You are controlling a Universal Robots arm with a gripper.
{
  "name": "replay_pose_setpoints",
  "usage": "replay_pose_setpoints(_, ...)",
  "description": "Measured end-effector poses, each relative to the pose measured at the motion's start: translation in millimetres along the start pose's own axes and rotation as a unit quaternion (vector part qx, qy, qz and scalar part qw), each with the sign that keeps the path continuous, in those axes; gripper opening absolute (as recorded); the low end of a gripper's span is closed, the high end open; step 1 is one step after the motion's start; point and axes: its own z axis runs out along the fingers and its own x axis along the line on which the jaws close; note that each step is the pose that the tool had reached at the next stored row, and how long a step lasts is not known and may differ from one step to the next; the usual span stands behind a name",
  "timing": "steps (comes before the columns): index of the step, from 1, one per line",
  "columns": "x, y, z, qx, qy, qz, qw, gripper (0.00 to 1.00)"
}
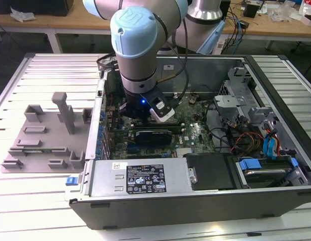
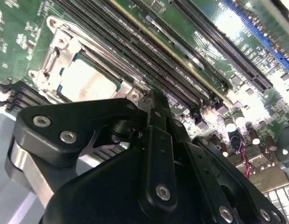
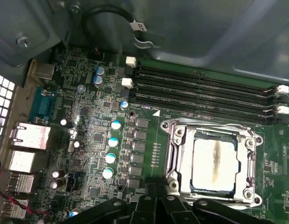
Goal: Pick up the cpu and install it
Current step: 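Install the second cpu locking lever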
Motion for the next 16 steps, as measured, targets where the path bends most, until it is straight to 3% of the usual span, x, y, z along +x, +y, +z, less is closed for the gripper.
replay_pose_setpoints(4,-2.0,1.2,-8.4,0.0028,0.0007,0.0,1.0,0.11)
replay_pose_setpoints(5,-3.7,2.5,-16.4,0.003,0.0008,0.0,1.0,0.11)
replay_pose_setpoints(7,-8.6,3.8,-25.0,0.0034,0.0008,0.0,1.0,0.11)
replay_pose_setpoints(10,-30.9,0.4,-23.5,0.0037,0.0006,0.001,1.0,0.11)
replay_pose_setpoints(12,-49.3,-2.4,-22.0,0.0037,0.0007,0.001,1.0,0.11)
replay_pose_setpoints(13,-55.9,0.9,-20.6,0.0037,0.0006,0.001,1.0,0.11)
replay_pose_setpoints(14,-57.6,9.0,-18.9,0.0037,0.0007,0.001,1.0,0.11)
replay_pose_setpoints(16,-58.6,15.6,-17.6,0.0037,0.0006,0.001,1.0,0.11)
